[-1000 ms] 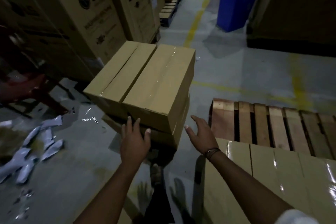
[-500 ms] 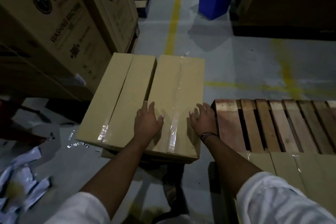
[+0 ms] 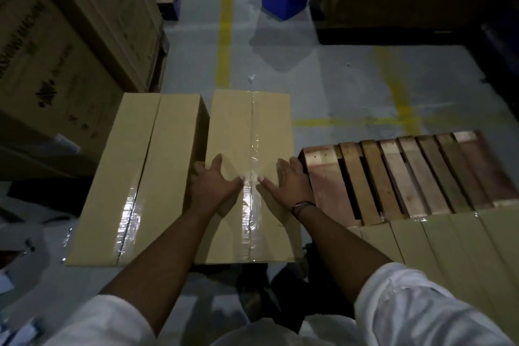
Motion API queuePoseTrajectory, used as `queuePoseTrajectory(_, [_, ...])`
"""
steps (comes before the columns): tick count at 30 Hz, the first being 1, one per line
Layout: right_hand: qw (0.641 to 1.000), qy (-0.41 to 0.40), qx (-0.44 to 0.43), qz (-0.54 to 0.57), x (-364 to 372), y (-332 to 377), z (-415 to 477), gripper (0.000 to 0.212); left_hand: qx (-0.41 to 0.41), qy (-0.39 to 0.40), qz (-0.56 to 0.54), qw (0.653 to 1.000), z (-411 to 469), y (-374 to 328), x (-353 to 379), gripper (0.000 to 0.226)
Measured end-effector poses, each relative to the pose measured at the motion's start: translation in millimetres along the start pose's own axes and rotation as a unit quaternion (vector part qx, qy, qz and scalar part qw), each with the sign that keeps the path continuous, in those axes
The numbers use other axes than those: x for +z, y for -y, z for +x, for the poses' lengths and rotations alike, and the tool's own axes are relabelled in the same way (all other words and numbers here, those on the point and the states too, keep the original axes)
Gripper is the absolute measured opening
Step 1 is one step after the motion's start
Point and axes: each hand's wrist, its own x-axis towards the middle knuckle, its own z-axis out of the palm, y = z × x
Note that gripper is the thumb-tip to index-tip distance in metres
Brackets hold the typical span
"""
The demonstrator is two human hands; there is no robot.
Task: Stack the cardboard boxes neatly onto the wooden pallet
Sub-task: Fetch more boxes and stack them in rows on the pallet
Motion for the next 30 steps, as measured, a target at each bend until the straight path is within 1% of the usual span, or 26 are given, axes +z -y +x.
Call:
queuePoseTrajectory(2, [0.999, -0.041, 0.005, -0.015, -11, -6, 2, 0.096, 0.014, -0.008, 0.035, 0.999, -2, -30, -2, 0.092])
queuePoseTrajectory(5, [0.994, -0.091, 0.043, -0.036, -45, -22, 9, 0.087, 0.052, -0.030, 0.059, 0.996, -2, -87, -2, 0.085])
queuePoseTrajectory(7, [0.990, -0.122, 0.064, -0.030, -73, -37, 16, 0.083, 0.074, -0.040, 0.069, 0.994, -1, -128, 3, 0.084])
queuePoseTrajectory(9, [0.986, -0.142, 0.082, -0.016, -101, -59, 24, 0.082, 0.096, -0.032, 0.071, 0.992, 3, -171, 10, 0.085])
queuePoseTrajectory(11, [0.983, -0.159, 0.094, -0.013, -126, -79, 31, 0.085, 0.110, -0.019, 0.065, 0.992, 9, -208, 17, 0.090])
queuePoseTrajectory(13, [0.974, -0.192, 0.116, -0.009, -154, -100, 34, 0.086, 0.136, -0.004, 0.059, 0.989, 14, -248, 27, 0.094])
queuePoseTrajectory(15, [0.963, -0.232, 0.135, -0.007, -181, -118, 39, 0.083, 0.172, 0.001, 0.056, 0.984, 16, -287, 38, 0.096])
queuePoseTrajectory(18, [0.949, -0.274, 0.153, -0.035, -220, -143, 49, 0.078, 0.219, 0.001, 0.048, 0.975, 18, -338, 53, 0.097])
queuePoseTrajectory(22, [0.933, -0.309, 0.169, -0.079, -268, -167, 61, 0.078, 0.256, 0.020, 0.037, 0.966, 24, -391, 71, 0.097])
queuePoseTrajectory(26, [0.923, -0.330, 0.180, -0.084, -303, -184, 70, 0.075, 0.280, 0.034, 0.025, 0.959, 32, -429, 85, 0.097])
queuePoseTrajectory(30, [0.916, -0.340, 0.198, -0.079, -322, -197, 81, 0.074, 0.309, 0.039, 0.044, 0.949, 40, -459, 91, 0.095])
